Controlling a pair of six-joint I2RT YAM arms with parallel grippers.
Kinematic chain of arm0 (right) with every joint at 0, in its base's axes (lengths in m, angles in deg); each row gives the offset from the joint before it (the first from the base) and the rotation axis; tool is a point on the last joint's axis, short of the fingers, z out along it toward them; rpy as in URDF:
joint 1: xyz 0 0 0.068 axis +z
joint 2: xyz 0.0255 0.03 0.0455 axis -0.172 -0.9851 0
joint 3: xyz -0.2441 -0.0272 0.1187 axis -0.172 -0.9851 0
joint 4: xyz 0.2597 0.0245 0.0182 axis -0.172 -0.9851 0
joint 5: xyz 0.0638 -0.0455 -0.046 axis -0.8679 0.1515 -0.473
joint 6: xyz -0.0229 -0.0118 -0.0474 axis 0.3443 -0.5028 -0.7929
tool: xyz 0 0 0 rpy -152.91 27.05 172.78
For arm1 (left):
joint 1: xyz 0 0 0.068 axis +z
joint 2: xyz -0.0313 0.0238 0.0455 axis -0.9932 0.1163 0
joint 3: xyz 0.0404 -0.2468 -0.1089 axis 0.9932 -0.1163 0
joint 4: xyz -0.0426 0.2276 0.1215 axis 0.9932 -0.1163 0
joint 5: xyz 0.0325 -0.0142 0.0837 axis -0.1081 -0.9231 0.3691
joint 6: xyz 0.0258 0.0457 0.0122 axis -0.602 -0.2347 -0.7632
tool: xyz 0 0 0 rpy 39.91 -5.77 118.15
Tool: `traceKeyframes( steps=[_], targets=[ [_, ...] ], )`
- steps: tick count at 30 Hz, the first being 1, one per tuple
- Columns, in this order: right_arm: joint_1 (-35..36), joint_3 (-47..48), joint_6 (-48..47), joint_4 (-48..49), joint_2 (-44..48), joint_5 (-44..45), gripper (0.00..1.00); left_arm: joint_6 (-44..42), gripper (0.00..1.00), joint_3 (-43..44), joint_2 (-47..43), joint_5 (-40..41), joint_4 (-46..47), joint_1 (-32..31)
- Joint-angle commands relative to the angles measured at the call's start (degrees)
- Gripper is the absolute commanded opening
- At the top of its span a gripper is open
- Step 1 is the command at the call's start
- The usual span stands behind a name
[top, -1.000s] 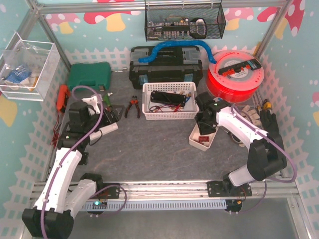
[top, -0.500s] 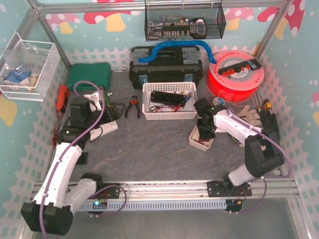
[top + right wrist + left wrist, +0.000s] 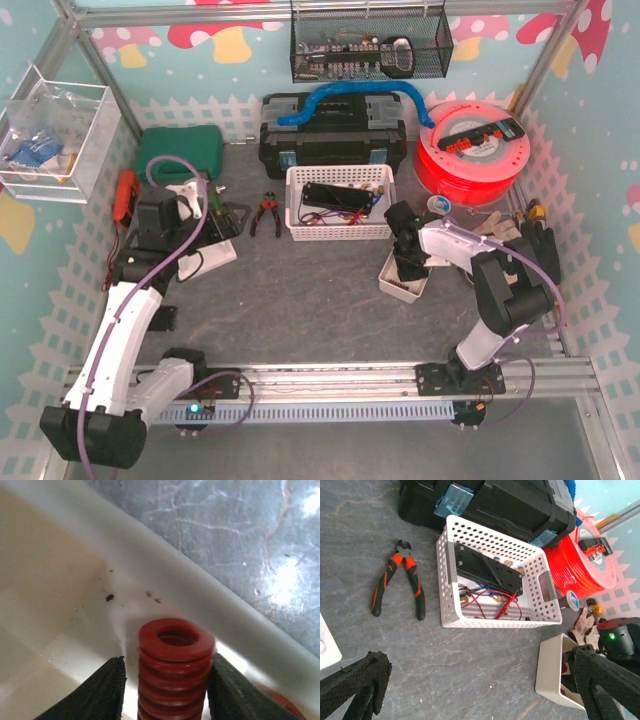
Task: Install the large spring
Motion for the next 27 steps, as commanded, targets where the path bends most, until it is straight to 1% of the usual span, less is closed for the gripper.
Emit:
traceKeyframes(
  steps=[1, 6, 10, 13, 16, 19, 23, 25, 27],
  targets=[
    [-0.59, -2.15, -0.8, 2.85, -1.13, 4.09, 0.43, -2.53, 0.99, 2.58, 0.1, 1.01, -4.13, -0.24],
    [-0.98, -3.45, -3.62, 5.27, -0.92, 4.48, 0.28, -3.41, 0.99, 3.08, -0.01, 3.04, -6.62, -0.24],
    [-1.07, -3.88, -5.17, 5.29, 0.22, 3.91, 0.2, -3.42, 0.99, 2.65, -0.75, 4.18, -7.42, -0.33],
    [-1.07, -3.33, -8.94, 5.25, 2.62, 6.37, 0.15, -3.13, 0.99, 2.51, -0.24, 7.4, -8.98, -0.15],
    [-1.03, -1.47, -15.28, 4.49, 5.12, 9.9, 0.13, -2.43, 0.99, 4.22, 1.76, 11.02, -11.8, 0.68],
    [-1.12, 0.37, -20.93, 2.39, 8.29, 11.84, 0.1, -1.13, 0.99, 5.78, 2.81, 12.92, -12.4, 1.34],
    [-1.12, 1.69, -30.51, 1.59, 13.47, 13.81, 0.09, 0.91, 0.99, 8.01, 4.33, 11.74, -12.32, 2.21],
    [-1.12, 2.42, -37.14, 2.09, 16.05, 14.23, 0.09, 1.32, 0.99, 9.31, 5.02, 10.11, -12.19, 2.17],
    [-1.04, 3.79, -45.9, 3.45, 18.58, 13.95, 0.09, 1.51, 0.97, 10.75, 5.18, 8.41, -11.91, 2.17]
  ],
)
